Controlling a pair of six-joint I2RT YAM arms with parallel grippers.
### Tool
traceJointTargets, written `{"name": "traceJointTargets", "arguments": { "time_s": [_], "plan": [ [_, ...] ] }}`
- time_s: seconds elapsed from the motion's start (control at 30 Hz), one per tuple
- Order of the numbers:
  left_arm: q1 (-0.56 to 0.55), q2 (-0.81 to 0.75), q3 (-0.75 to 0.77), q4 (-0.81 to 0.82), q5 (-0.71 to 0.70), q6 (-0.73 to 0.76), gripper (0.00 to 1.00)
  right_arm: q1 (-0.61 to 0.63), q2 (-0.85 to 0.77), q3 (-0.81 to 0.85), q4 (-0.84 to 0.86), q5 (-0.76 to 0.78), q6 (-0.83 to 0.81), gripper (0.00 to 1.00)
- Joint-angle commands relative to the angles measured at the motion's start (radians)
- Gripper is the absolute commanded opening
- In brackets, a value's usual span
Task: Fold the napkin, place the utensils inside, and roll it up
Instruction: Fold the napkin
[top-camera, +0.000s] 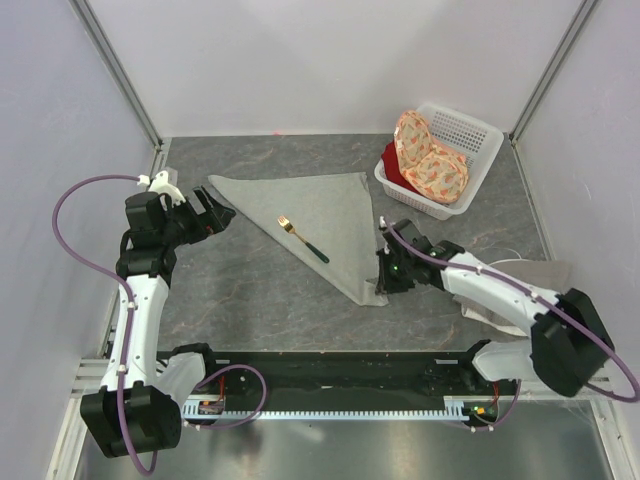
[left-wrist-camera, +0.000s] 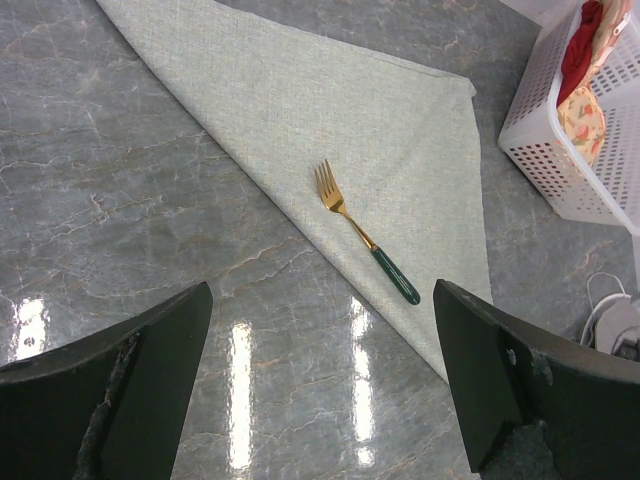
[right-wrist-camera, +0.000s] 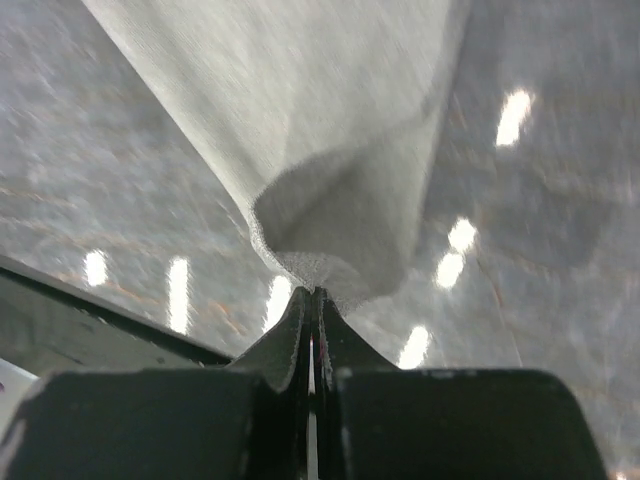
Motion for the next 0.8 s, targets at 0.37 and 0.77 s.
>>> {"name": "traceJointTargets", "arguments": {
  "time_s": [0.37, 0.77],
  "plan": [
    [0.003, -0.009, -0.001, 0.040, 0.028, -0.021, 0.99, 0.042, 0.563, 0.564, 0.235, -0.124, -0.117, 0.00],
    [0.003, 0.003, 0.002, 0.040, 0.040, -0.024, 0.99, 0.073, 0.850, 0.933, 0.235, -0.139, -0.123, 0.00]
  ]
}}
